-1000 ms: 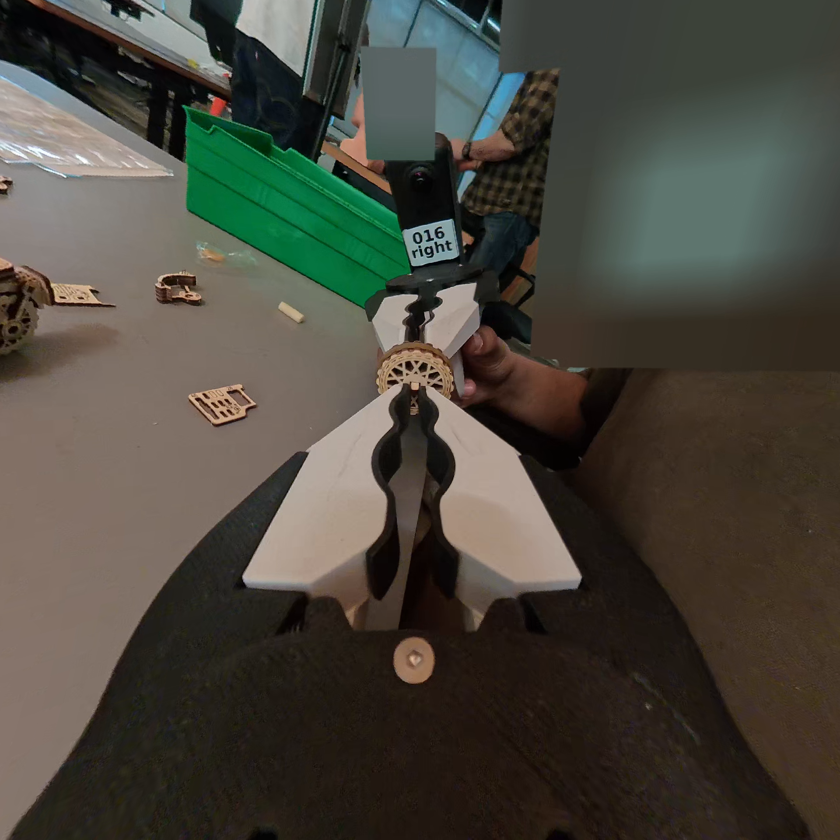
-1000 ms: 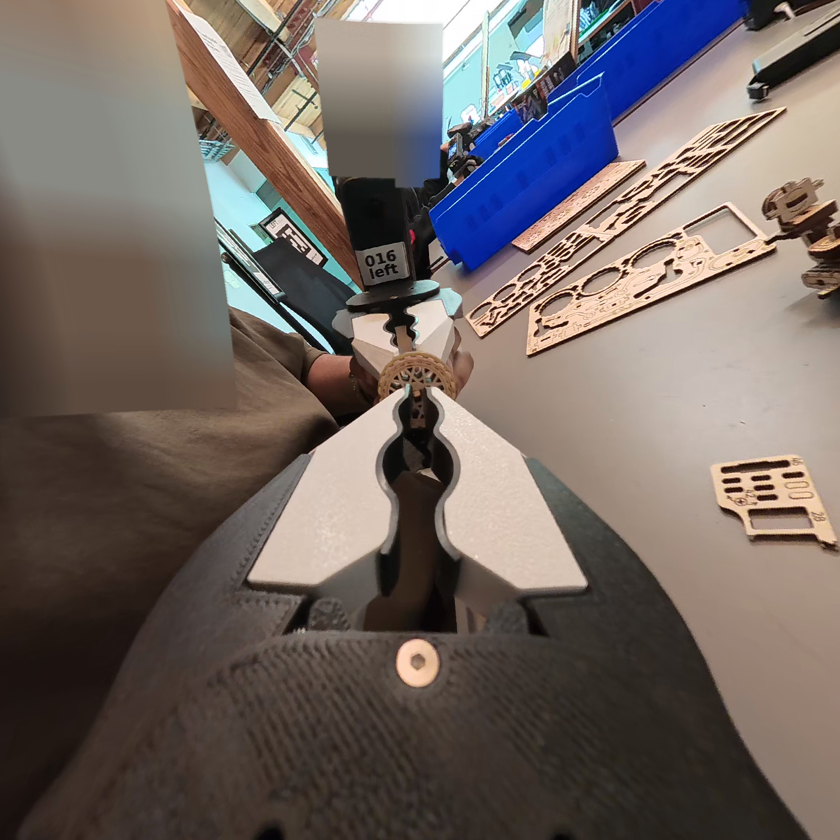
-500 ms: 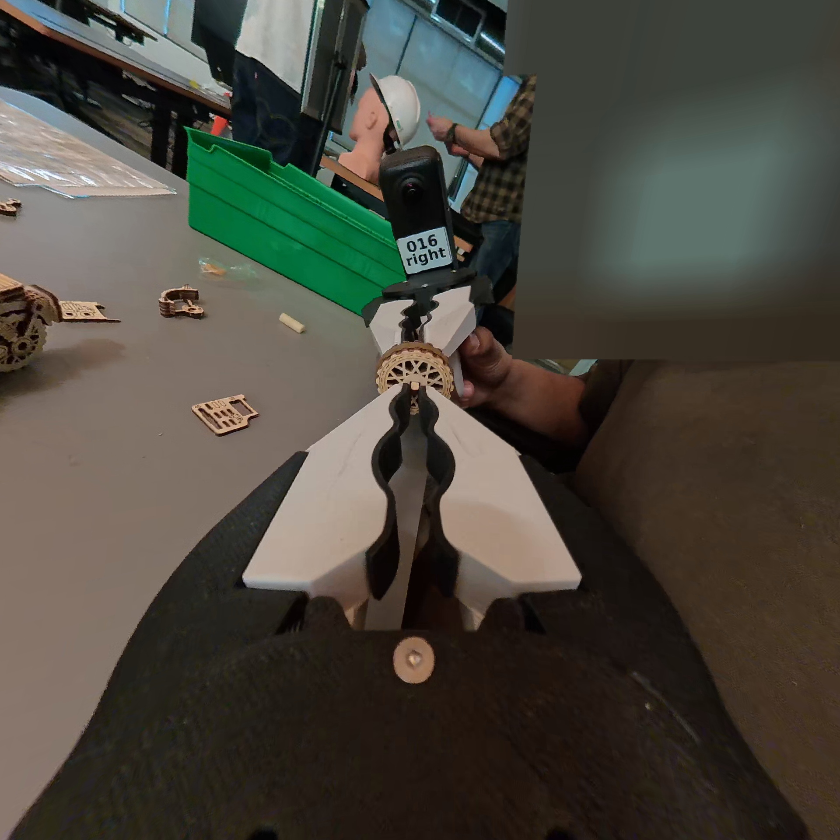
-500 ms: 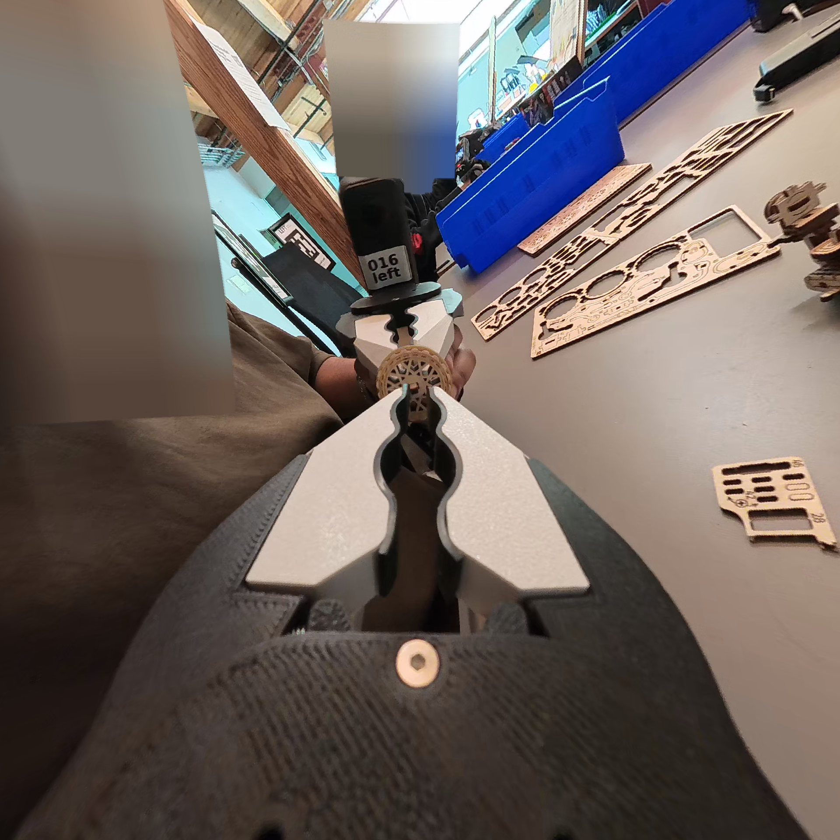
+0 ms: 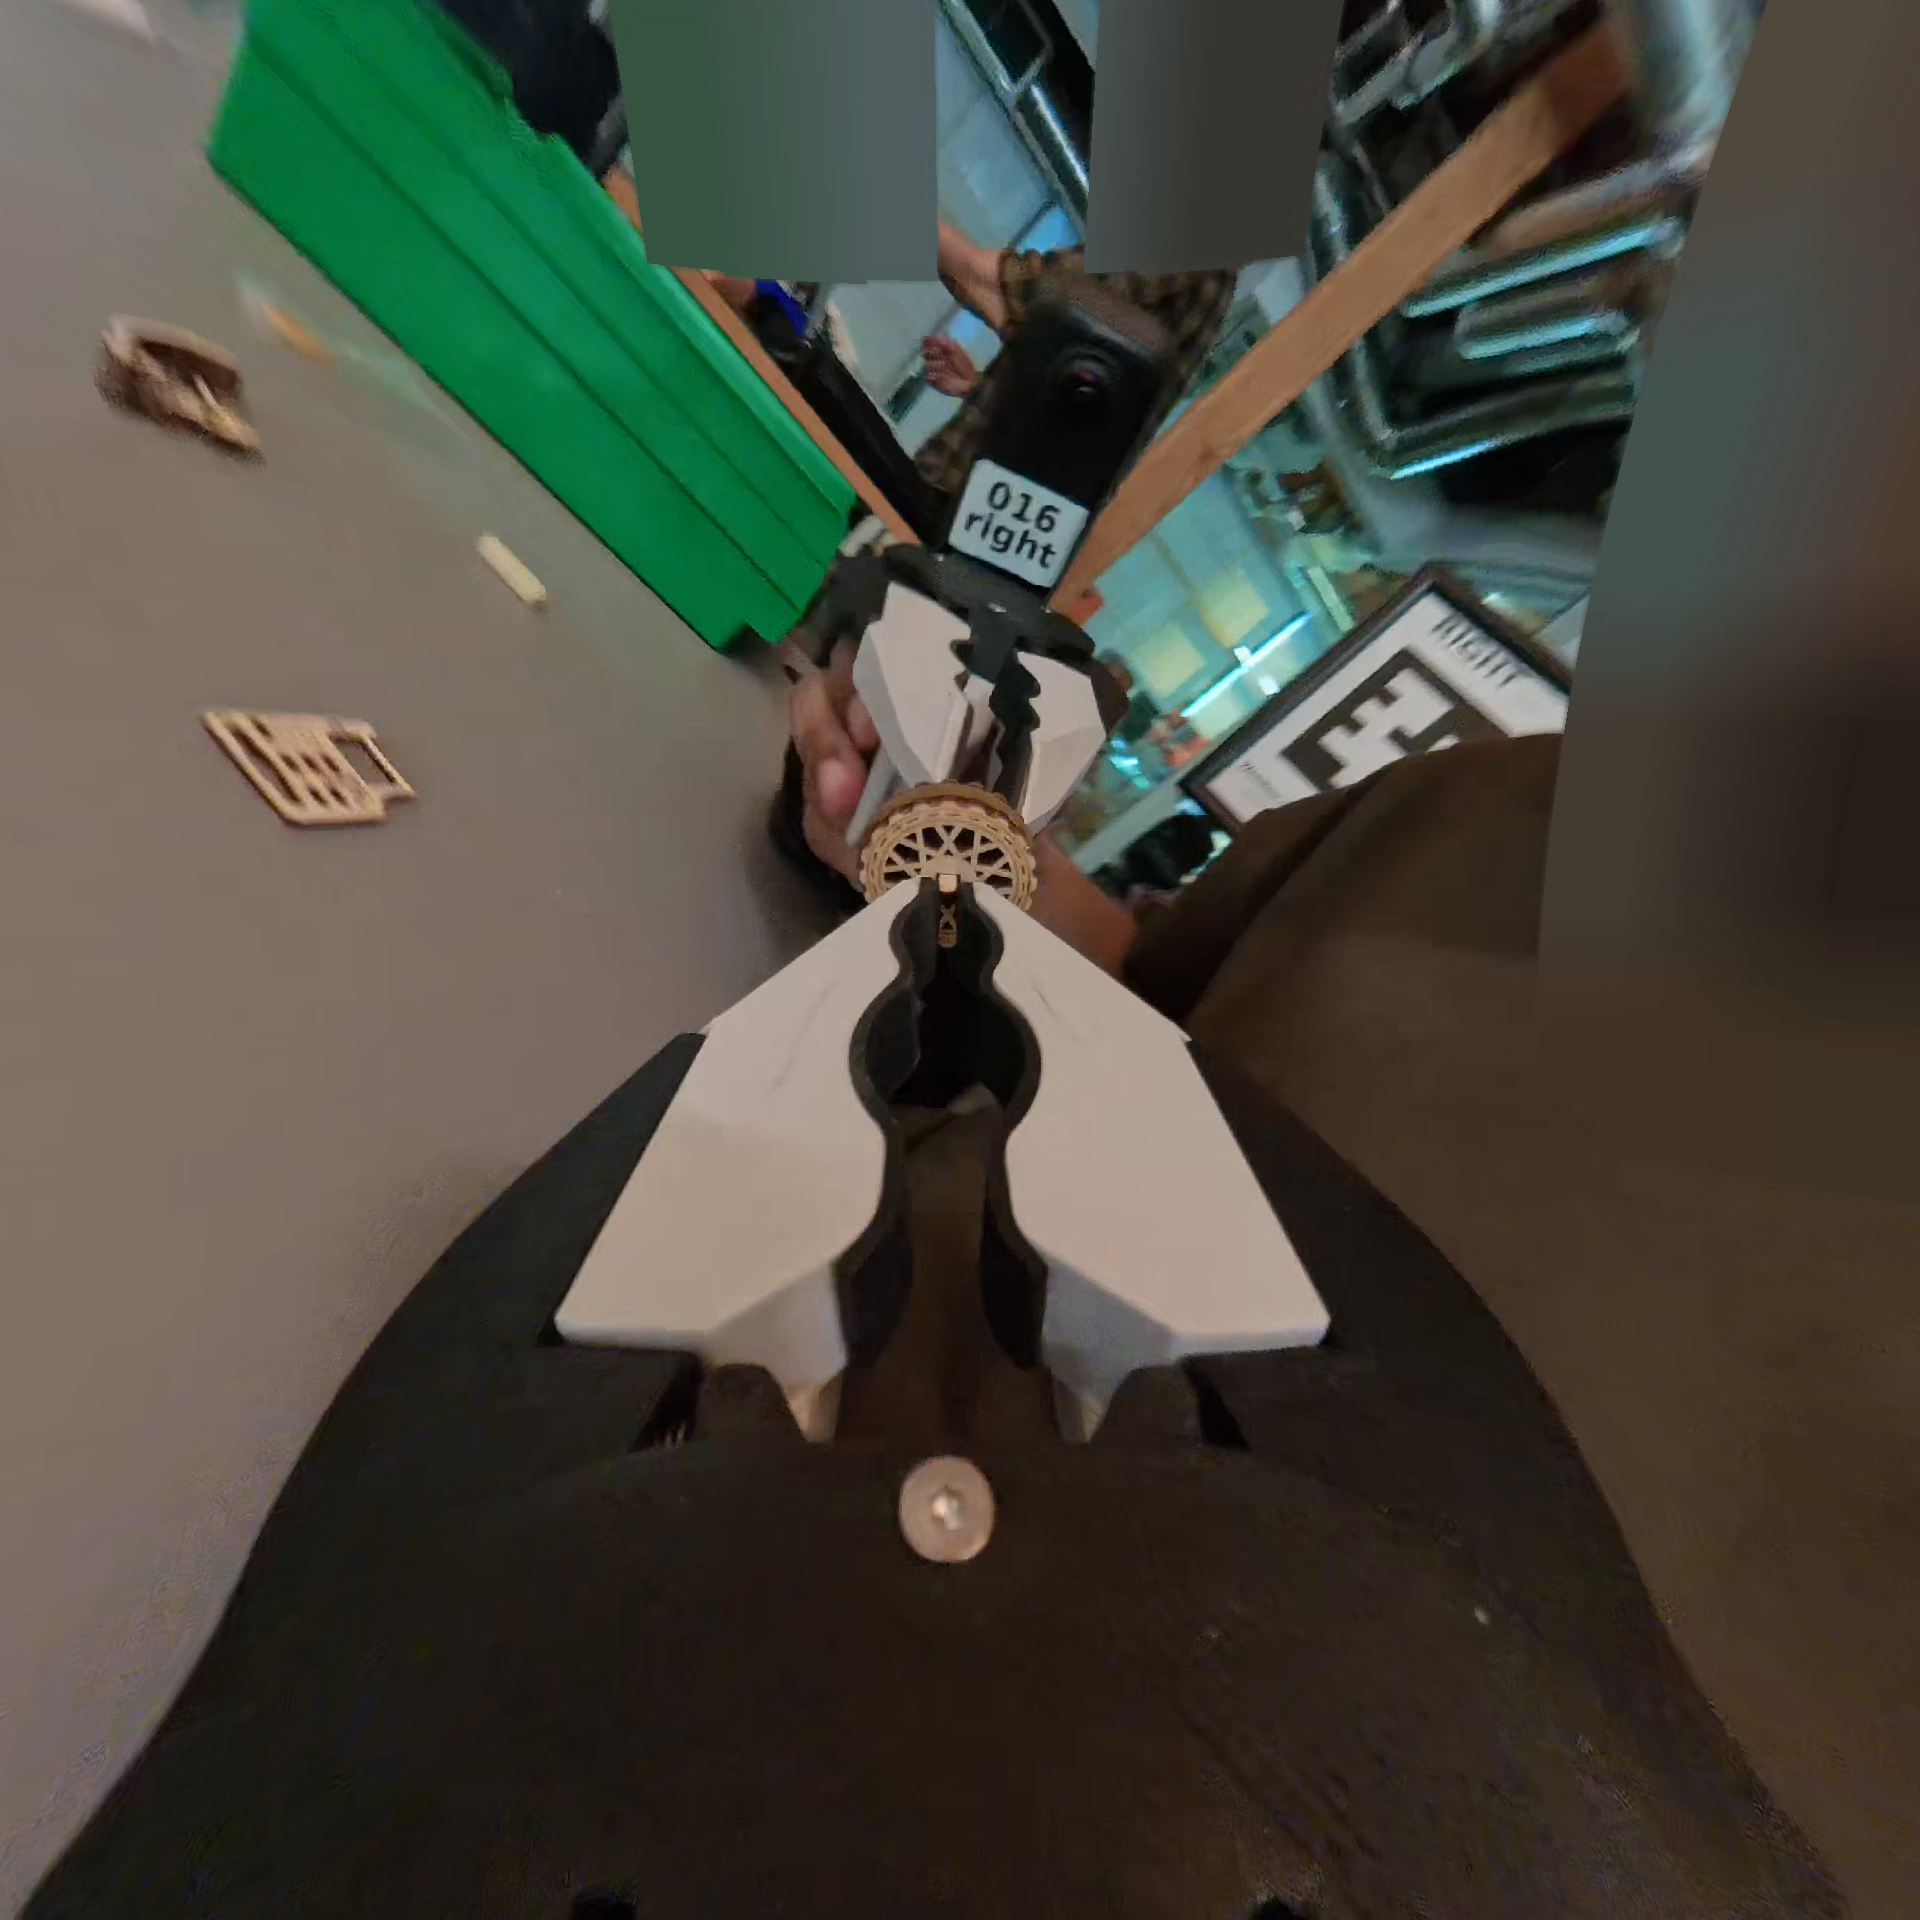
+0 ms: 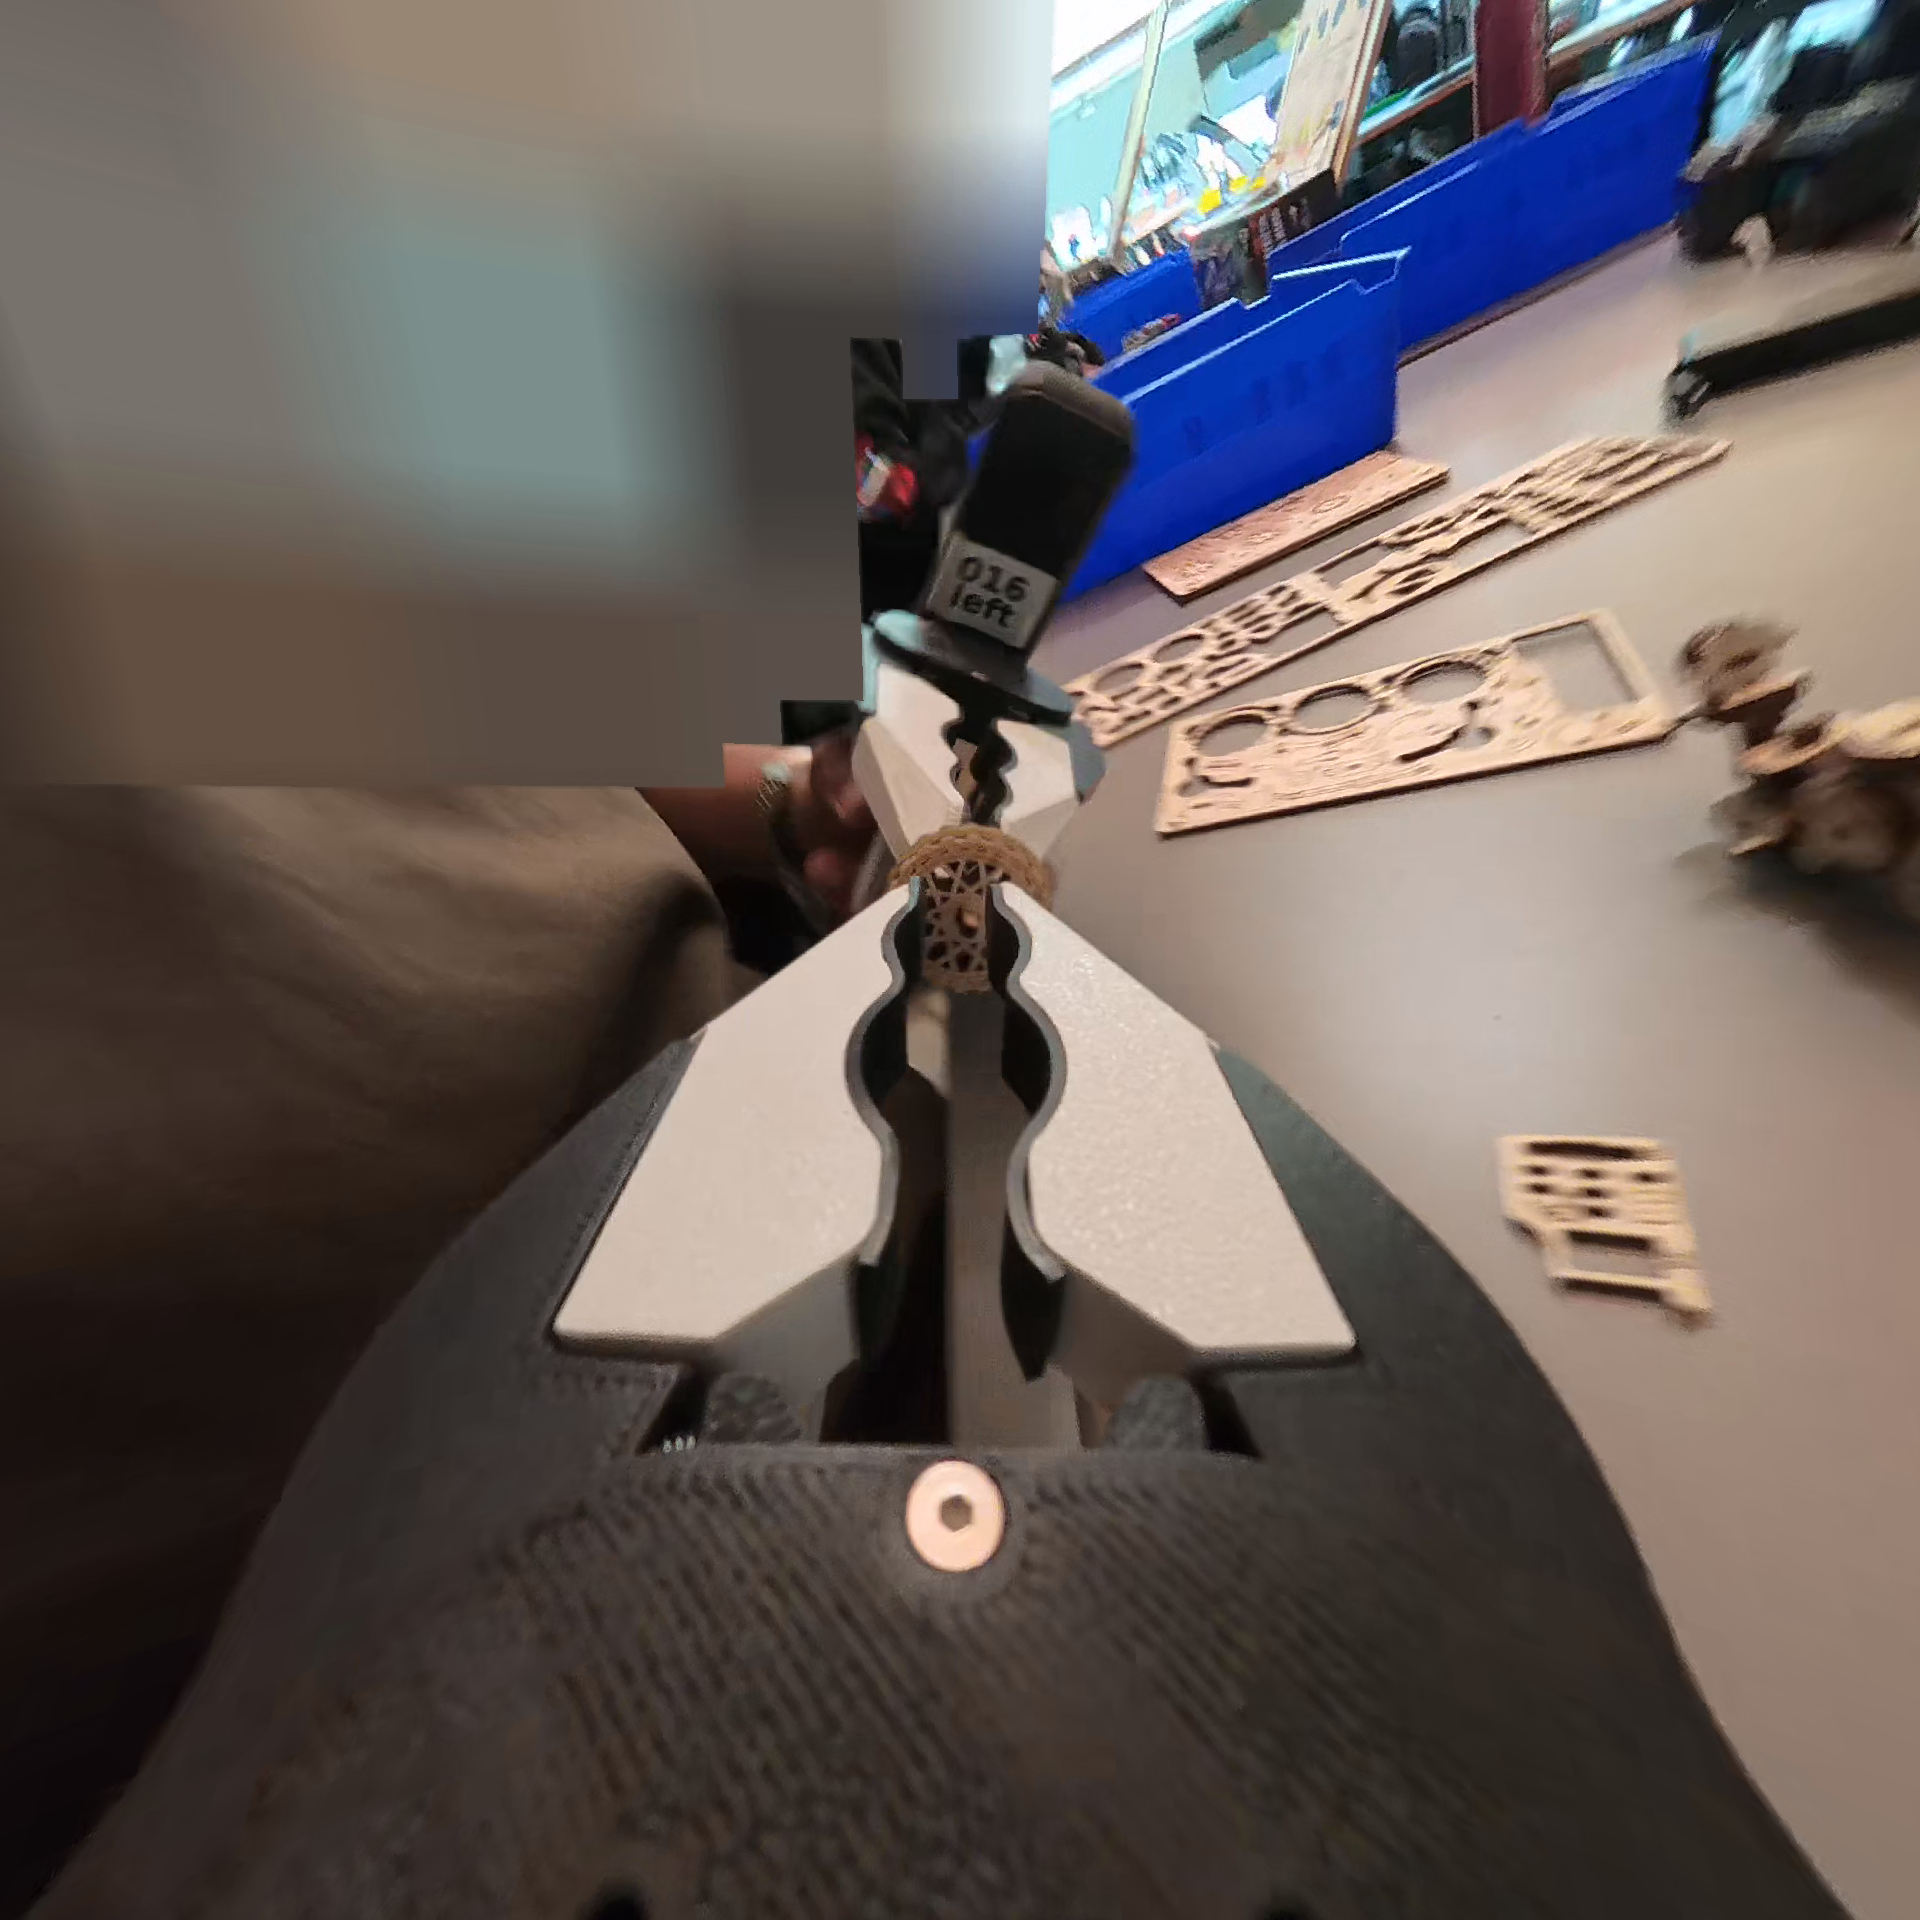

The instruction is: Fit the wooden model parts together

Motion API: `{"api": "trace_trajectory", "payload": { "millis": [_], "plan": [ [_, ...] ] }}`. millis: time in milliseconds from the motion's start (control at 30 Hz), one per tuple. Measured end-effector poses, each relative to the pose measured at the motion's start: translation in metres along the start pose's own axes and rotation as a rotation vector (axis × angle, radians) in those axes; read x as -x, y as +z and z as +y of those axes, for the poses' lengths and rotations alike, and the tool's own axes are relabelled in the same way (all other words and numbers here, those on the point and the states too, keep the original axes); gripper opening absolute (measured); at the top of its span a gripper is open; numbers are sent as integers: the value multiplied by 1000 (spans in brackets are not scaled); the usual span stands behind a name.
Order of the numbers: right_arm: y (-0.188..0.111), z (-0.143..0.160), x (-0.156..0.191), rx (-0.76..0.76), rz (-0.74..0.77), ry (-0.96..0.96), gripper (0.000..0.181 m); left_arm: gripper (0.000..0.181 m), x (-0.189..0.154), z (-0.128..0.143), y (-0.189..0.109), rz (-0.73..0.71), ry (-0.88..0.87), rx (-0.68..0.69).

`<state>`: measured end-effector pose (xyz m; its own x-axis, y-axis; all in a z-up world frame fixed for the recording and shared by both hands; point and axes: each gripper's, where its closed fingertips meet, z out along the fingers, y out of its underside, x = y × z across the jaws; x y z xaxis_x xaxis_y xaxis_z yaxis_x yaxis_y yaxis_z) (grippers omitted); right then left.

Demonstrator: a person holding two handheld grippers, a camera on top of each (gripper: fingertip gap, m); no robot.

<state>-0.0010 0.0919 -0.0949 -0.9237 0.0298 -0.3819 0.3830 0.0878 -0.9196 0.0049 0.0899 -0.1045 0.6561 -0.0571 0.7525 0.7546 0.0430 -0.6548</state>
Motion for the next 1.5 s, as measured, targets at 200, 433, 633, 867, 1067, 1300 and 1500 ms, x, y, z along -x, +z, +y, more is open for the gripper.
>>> {"api": "trace_trajectory", "payload": {
  "millis": [200,433,633,867,1067,1300,1500],
  "plan": [
    [-4,8,1,85,87,-279,6,0,3,9,0,54,-154,51],
    [-1,18,4,128,90,-409,8,0,1,10,0,92,-218,57],
    [2,21,6,143,86,-433,6,0,1,13,1,90,-216,74],
    [2,18,8,125,79,-415,2,1,-3,10,1,116,-221,56],
    [-4,1,1,19,60,-211,1,14,-3,1,-2,81,-131,13],
    [-1,5,-8,-6,-30,140,0,11,8,-1,-2,-129,191,26],
    [3,19,-12,50,-50,265,0,7,9,1,-2,-133,185,35]
  ]
}}
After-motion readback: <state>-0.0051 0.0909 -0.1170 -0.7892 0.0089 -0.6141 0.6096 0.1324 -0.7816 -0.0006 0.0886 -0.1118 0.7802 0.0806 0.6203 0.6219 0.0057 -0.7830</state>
